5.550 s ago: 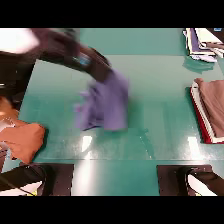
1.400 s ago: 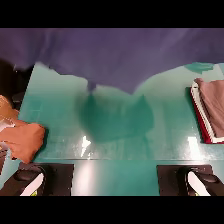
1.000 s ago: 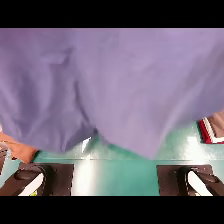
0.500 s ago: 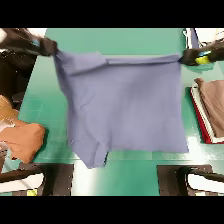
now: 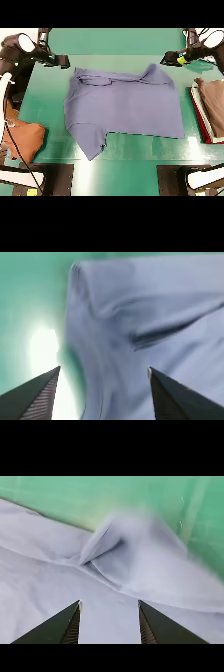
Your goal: Fold the shirts.
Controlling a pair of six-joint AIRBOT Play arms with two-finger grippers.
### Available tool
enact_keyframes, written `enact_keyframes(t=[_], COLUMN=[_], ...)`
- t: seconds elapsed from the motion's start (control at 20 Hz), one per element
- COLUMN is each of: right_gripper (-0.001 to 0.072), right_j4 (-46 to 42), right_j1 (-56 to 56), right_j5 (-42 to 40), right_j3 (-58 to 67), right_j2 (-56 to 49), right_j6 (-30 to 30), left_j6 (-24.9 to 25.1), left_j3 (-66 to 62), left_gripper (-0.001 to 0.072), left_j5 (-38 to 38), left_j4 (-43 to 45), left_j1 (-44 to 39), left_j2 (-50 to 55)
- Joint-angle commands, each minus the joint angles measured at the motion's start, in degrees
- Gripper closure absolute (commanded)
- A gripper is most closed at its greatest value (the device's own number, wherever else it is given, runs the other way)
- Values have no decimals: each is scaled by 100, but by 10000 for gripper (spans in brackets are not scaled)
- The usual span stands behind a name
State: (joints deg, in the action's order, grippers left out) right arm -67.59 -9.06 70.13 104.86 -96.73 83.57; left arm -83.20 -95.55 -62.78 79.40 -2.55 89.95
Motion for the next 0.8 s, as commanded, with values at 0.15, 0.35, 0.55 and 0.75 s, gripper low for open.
enact_keyframes(t=[0.15,0.35,0.55,0.75], right_gripper=[300,300,300,300], right_j4=[160,162,212,208], right_j1=[409,428,393,400], right_j5=[656,203,-214,-249], right_j3=[-1231,-2741,-3576,-3921], right_j2=[1276,2396,3075,3480], right_j6=[-168,-170,-164,-162], left_j6=[-81,-90,-94,-81], left_j3=[1602,4251,5976,6430], left_gripper=[63,63,63,63], left_j5=[-1241,-949,-389,297], left_j4=[-9,-588,-1464,-1954], left_j1=[592,586,586,586], left_j2=[-1255,-2583,-3270,-3294])
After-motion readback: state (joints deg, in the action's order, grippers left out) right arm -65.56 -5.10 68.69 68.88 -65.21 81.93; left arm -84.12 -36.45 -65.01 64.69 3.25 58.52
